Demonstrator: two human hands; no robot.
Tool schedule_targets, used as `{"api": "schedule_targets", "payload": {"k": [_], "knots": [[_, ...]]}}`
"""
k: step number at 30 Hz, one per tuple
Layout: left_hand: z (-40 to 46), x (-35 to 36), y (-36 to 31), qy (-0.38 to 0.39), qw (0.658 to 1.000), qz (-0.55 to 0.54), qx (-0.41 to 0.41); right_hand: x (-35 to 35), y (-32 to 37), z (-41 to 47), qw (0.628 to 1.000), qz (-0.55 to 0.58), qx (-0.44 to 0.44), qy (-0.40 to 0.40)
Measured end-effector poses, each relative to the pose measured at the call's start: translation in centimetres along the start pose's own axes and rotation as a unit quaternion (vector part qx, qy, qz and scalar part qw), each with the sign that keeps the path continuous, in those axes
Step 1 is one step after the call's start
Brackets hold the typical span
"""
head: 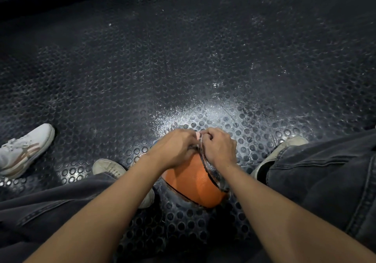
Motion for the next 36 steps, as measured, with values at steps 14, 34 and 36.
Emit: {"api": "schedule_targets", "payload": {"k": [14,34,36], "knots": [[0.4,0.6,-0.1,-0.094,0.991,-0.029,-0.089,0.9,-0.3,-0.2,0.995,0.007,0.083,-0.052],[-4.6,3.0,0.4,-0.189,0.971,-0.106,-0.098,-0.2,-0.6,0.5,0.999,-0.018,0.033,-0.023],[-4.9,3.0,1.3,-0.211,0.957,-0.114,-0.161,-0.5,-0.3,1.2,0.997,0.000,0.066,-0.041]]}}
Point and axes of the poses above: each hand's wrist, its own z-axis towards the middle knuckle, its own x-axis out of the palm, y = z × x, the point moved 1 cm from there along z, towards the middle knuckle, and after that the axes turned 7 degrees about -y, right-handed, at the moved point
